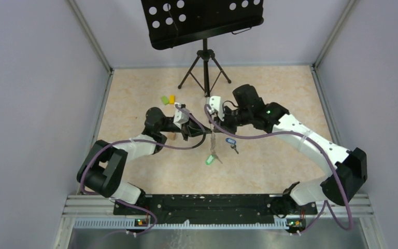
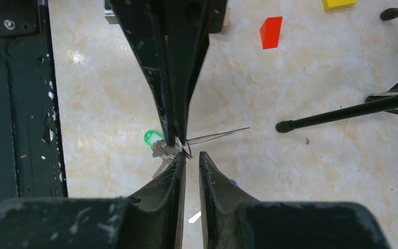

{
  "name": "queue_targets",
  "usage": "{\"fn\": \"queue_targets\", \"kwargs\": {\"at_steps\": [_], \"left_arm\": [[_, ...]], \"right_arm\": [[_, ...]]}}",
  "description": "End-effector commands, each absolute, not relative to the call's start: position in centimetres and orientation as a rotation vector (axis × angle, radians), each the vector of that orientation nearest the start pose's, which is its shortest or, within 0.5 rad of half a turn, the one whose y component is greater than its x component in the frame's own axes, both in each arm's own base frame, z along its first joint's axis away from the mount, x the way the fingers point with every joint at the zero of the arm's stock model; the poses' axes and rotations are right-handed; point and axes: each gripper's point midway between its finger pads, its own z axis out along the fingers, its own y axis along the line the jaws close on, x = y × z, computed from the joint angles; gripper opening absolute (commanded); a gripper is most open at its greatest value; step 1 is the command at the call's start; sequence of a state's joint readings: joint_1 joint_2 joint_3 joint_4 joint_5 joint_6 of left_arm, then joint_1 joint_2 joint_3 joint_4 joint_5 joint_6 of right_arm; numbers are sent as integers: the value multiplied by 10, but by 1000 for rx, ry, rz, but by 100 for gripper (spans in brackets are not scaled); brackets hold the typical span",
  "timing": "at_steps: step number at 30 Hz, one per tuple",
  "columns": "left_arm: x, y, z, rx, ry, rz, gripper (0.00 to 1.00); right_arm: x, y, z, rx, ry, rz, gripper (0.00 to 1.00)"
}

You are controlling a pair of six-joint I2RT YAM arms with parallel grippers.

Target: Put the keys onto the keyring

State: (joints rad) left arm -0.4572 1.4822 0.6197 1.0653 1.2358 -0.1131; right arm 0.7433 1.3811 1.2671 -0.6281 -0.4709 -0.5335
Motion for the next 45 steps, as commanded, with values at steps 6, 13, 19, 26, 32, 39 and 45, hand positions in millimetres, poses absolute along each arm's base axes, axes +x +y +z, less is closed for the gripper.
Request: {"fn": "queue_targets", "kwargs": {"at_steps": [6, 13, 19, 26, 32, 39, 45], "left_arm": [[213, -287, 258, 1122, 957, -1390, 0], [212, -286, 260, 1055, 985, -1435, 0], [209, -286, 261, 1027, 988, -1475, 0], [207, -286, 259, 1039, 985, -1473, 0], [204, -286, 258, 1053, 976, -1468, 0], [202, -285, 260, 1062, 964, -1461, 0], [202, -285, 260, 1067, 963, -1460, 0]], "right_arm": [[236, 290, 258, -1377, 1490, 893, 30], [215, 290, 265, -1388, 1381, 1011, 36], [211, 295, 257, -1395, 1375, 1073, 39], [219, 298, 248, -1382, 1404, 1064, 40], [224, 300, 237, -1384, 1441, 1073, 39], [226, 303, 229, -1396, 1457, 1096, 35], [224, 305, 229, -1401, 1451, 1121, 27]]}}
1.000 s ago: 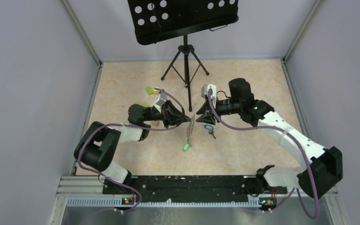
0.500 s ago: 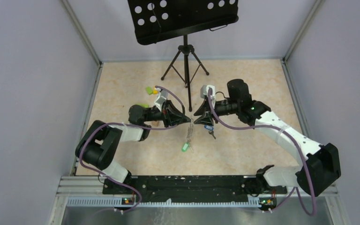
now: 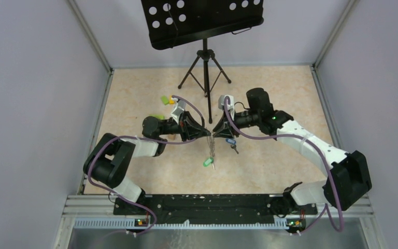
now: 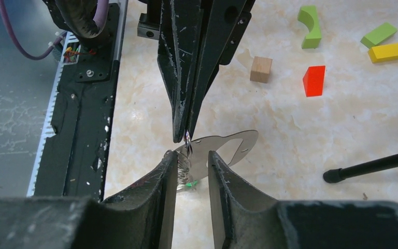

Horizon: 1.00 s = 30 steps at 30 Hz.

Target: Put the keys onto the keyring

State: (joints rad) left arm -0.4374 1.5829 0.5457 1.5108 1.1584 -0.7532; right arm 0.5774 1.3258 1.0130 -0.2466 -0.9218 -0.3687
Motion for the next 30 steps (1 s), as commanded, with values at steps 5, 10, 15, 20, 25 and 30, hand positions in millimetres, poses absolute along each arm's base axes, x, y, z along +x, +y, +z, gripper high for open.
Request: {"fn": "queue_targets", "kwargs": {"at_steps": [5, 10, 15, 20, 25, 30], "left_arm": [[202, -285, 260, 1066, 962, -1458, 0], [202, -286, 260, 1068, 961, -1458, 0], [202, -286, 259, 1070, 961, -1457, 0], [202, -285, 256, 1088, 953, -1444, 0], [204, -286, 247, 1181, 925, -1369, 18], [230, -291, 234, 1252, 964, -1189, 47]], "right_arm": [[221, 307, 228, -1409, 1448, 1149, 20], [219, 309, 226, -1418, 1444, 1160, 14], [219, 310, 226, -1420, 1445, 1163, 3], [222, 308, 234, -1413, 1441, 1128, 0], [235, 300, 245, -1448, 1488, 962, 0], [240, 293, 246, -1527, 1571, 766, 0]]}}
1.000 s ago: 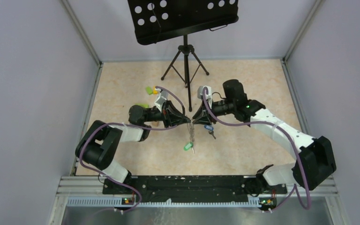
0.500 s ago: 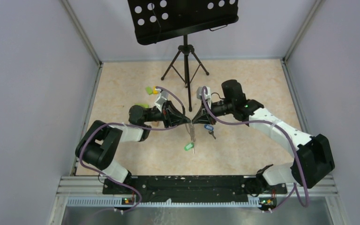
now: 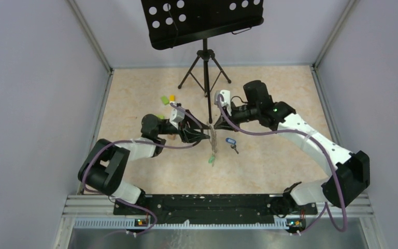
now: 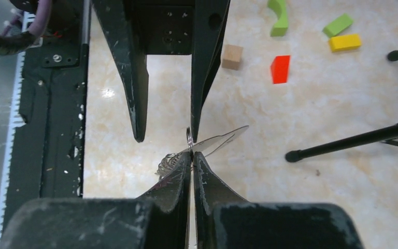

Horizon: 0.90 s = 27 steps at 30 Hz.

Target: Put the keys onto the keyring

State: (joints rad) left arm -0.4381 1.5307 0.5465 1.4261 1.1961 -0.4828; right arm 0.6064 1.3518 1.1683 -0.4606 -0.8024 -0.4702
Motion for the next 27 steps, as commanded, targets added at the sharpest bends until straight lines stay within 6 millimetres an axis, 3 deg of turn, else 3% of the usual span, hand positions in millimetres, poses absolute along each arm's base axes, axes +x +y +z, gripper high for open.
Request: {"fn": "queue_targets", "kwargs": {"at_steps": [1, 5, 9, 17, 22, 27], "left_arm": [[235, -291, 227, 1259, 1003, -1169, 51], [247, -292, 226, 1291, 992, -1058, 64], [251, -294, 228, 1300, 984, -1019, 65], [250, -300, 230, 1318, 969, -1015, 49], [247, -307, 228, 1336, 958, -1043, 38], [242, -312, 225, 1342, 942, -1091, 36]], "right_arm": [[240, 292, 244, -1542, 1596, 733, 0], [240, 291, 239, -1601, 1700, 603, 0], [243, 289, 237, -1633, 1774, 504, 0], [248, 286, 229, -1673, 1872, 372, 0], [245, 288, 225, -1692, 1885, 376, 0], [245, 291, 226, -1683, 1878, 389, 0]]}}
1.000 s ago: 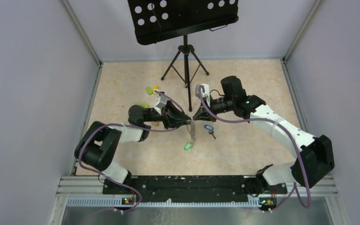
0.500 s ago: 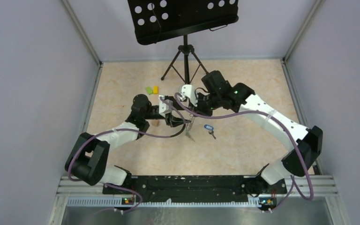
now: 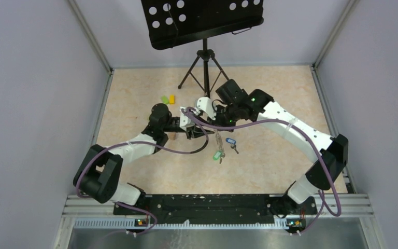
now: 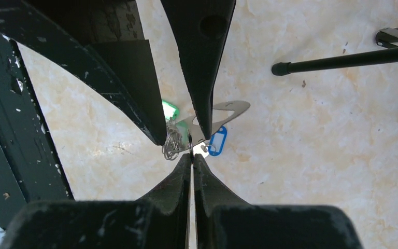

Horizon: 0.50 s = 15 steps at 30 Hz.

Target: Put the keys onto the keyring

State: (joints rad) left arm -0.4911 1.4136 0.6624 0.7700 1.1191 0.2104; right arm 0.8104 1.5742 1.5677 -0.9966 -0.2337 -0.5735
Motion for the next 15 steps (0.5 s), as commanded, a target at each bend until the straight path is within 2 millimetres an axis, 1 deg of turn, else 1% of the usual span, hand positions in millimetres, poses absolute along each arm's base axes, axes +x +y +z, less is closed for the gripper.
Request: {"fn": "queue_targets", "kwargs": {"at_steps": [1, 6, 11, 15], "left_arm": [[242, -313, 225, 1342, 940, -1100, 35], [240, -316, 219, 1349, 936, -1108, 34], [240, -317, 218, 1344, 932, -1116, 31], [240, -317, 215, 1346, 937, -1115, 30]], "right_arm": [[245, 291, 226, -1682, 1876, 393, 0], [243, 294, 224, -1672, 1862, 420, 0], [241, 296, 221, -1672, 1862, 437, 0], [241, 297, 223, -1659, 1849, 444, 0]]}}
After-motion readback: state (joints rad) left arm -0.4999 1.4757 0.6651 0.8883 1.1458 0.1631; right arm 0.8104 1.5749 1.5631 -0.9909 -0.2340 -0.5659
